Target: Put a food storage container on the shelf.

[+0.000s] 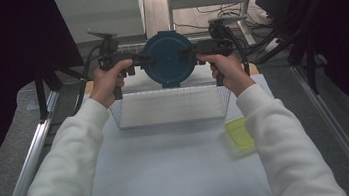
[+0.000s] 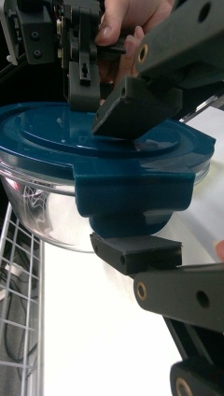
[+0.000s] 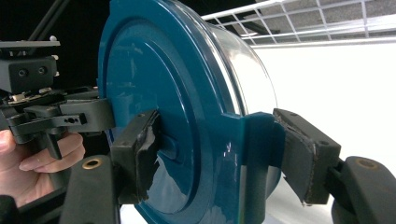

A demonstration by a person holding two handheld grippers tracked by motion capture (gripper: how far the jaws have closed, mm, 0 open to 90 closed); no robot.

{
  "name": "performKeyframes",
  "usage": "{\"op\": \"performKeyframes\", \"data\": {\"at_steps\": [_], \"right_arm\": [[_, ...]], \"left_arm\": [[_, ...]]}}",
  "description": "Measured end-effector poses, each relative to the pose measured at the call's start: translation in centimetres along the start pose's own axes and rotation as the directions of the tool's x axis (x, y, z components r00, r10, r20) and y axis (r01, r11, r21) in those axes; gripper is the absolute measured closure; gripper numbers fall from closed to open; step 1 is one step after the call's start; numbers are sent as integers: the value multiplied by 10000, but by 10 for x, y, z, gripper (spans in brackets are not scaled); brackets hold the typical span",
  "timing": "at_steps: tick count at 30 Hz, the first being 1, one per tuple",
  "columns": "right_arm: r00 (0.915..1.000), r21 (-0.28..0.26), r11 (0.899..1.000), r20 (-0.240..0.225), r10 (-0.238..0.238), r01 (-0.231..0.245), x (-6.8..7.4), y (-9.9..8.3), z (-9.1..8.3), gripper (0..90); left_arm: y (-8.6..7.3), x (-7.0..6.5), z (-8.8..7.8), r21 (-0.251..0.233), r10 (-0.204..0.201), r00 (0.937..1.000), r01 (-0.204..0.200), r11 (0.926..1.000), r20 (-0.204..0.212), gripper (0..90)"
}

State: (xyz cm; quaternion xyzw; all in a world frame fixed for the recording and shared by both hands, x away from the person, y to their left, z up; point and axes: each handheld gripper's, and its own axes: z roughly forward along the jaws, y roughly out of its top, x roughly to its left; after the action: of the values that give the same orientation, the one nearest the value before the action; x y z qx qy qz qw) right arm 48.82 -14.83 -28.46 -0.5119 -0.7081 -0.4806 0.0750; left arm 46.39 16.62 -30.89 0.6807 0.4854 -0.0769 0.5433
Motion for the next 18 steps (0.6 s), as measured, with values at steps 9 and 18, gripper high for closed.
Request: {"op": "performKeyframes", "data": {"at_steps": [9, 18], "right_arm": [[9987, 129, 9986, 92, 507, -508, -9, 8, 9, 331], [9920, -39, 9920, 40, 1263, -1263, -21, 15, 20, 328]], "left_arm": [[5, 12, 8, -79, -550, 9984, 551, 9985, 107, 423], [12, 25, 14, 77, -1262, 9915, 1260, 9920, 326, 412]]}}
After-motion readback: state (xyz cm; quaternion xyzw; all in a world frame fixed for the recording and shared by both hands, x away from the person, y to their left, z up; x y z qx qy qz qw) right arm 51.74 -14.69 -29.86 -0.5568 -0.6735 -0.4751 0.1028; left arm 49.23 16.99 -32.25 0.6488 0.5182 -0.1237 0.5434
